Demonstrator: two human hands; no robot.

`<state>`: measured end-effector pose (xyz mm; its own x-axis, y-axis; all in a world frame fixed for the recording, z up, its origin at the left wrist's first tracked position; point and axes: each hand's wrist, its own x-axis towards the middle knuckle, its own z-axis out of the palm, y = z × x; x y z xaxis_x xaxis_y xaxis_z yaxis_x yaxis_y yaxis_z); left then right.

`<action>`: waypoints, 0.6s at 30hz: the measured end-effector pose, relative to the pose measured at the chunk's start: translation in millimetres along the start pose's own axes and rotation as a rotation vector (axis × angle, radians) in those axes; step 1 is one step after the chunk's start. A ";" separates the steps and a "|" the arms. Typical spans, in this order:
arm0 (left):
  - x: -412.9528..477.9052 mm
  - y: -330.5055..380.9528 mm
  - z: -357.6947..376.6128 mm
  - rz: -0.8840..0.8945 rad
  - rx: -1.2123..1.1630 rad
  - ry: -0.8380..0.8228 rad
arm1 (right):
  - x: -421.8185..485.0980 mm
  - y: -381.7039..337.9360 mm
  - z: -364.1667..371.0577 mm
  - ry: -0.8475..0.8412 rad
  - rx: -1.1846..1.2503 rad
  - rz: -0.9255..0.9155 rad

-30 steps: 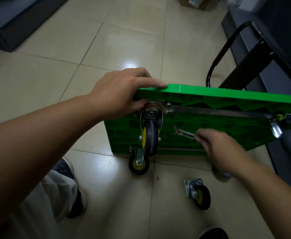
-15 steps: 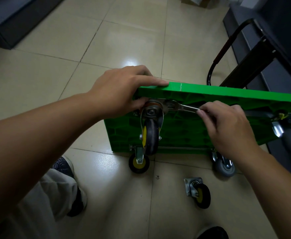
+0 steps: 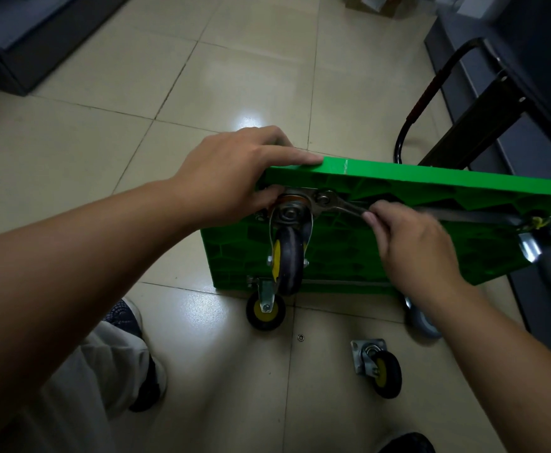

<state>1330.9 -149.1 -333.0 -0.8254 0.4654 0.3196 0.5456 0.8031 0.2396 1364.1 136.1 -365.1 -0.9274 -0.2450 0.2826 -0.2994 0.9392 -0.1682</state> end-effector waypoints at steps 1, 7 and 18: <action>0.3 -0.1 0.2 -0.001 0.003 0.002 | -3.6 -3.5 7.7 -0.065 0.084 0.070; 1.1 1.6 0.1 0.002 0.011 0.008 | -14.7 -36.4 35.7 -0.421 0.773 0.346; 1.6 -0.4 -0.3 -0.009 -0.013 -0.017 | -13.8 29.7 -8.7 -0.827 -0.236 0.158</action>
<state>1329.5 -148.8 -332.3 -0.8324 0.4646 0.3021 0.5400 0.8023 0.2542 1370.0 169.5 -365.8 -0.8469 -0.1179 -0.5186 -0.1843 0.9797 0.0783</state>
